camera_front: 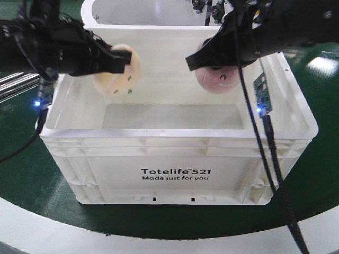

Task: Place moving items into box and shelve
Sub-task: 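Lift both balls over the crate and release them inside, then move both grippers to the crate's side rims and grip them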

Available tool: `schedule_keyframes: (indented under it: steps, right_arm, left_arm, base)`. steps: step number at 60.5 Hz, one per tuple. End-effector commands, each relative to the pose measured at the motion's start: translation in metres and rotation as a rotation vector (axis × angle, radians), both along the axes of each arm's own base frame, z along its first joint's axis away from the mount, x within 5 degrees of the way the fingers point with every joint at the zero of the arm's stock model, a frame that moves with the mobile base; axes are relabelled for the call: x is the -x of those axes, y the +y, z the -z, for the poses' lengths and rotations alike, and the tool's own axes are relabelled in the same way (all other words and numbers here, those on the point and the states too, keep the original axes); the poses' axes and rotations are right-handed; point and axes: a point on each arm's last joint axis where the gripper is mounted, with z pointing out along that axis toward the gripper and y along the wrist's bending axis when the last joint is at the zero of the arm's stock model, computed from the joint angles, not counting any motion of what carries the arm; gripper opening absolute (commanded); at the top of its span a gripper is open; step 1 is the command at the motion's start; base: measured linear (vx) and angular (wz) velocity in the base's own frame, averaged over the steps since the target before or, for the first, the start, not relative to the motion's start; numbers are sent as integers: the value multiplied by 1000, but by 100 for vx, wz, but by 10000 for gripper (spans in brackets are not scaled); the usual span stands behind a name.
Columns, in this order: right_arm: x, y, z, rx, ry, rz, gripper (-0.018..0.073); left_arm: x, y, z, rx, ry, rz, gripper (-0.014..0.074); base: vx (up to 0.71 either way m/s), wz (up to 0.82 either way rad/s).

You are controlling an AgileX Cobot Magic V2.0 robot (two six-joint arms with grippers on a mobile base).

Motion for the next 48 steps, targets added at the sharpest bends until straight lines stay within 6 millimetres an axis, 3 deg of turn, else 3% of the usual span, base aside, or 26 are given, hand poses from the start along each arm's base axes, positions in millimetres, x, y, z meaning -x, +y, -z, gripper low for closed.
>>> schedule_keyframes:
  steps: [1,14,21,26,35,48]
  right_arm:
    - [-1,0,-19,-61,-83,6,177]
    - [-4,1,-22,-75,-138,-1,503]
    - [-4,1,-22,-76,-138,-1,634]
    - [-4,1,-21,-71,-125,0,664]
    - [1,-5,-25,-41,-126,16,646]
    - [25,-40,-67,-25,-264,130,622]
  left_arm:
    - [0,-1,-18,59,-64,-28,134]
    - [-8,0,-19,69,-110,-81,460]
    - [-9,1,-20,74,-121,-94,582]
    - [-10,1,-20,82,-119,-103,621]
    - [-8,4,-26,85,-154,-119,609]
    - [1,30,-57,189,-250,-260,585]
  base:
    - [0,0]
    - [0,0]
    - [0,0]
    - [0,0]
    - [0,0]
    - [0,0]
